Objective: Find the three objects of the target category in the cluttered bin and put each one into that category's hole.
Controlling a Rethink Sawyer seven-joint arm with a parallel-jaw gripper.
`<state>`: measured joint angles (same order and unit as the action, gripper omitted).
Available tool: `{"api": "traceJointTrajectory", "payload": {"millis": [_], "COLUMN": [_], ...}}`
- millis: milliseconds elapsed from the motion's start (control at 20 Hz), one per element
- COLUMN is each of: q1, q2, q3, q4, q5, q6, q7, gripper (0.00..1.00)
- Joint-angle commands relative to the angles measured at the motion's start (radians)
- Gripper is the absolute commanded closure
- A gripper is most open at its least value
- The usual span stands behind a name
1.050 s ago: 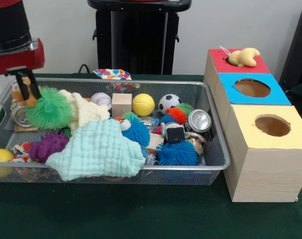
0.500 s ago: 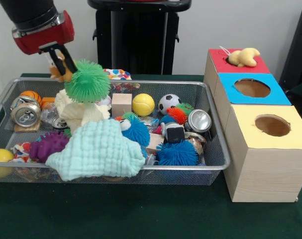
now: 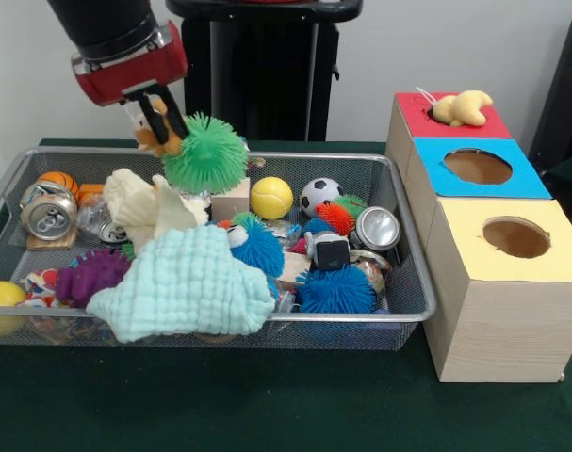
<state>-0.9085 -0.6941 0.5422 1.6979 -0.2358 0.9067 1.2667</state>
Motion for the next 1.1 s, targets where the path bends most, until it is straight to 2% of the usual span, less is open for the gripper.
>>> {"api": "traceJointTrajectory", "payload": {"millis": [50, 550, 1100], "q1": [0.035, 0.119, 0.186], "q2": [0.049, 0.045, 0.089], "q3": [0.0, -0.055, -0.115], "q4": [0.13, 0.164, 0.137], "q5": [0.048, 0.072, 0.078], "q6": [-0.157, -0.282, -0.372], "q7": [0.168, 0.239, 0.244], "gripper": [1.0, 1.0, 1.0]}}
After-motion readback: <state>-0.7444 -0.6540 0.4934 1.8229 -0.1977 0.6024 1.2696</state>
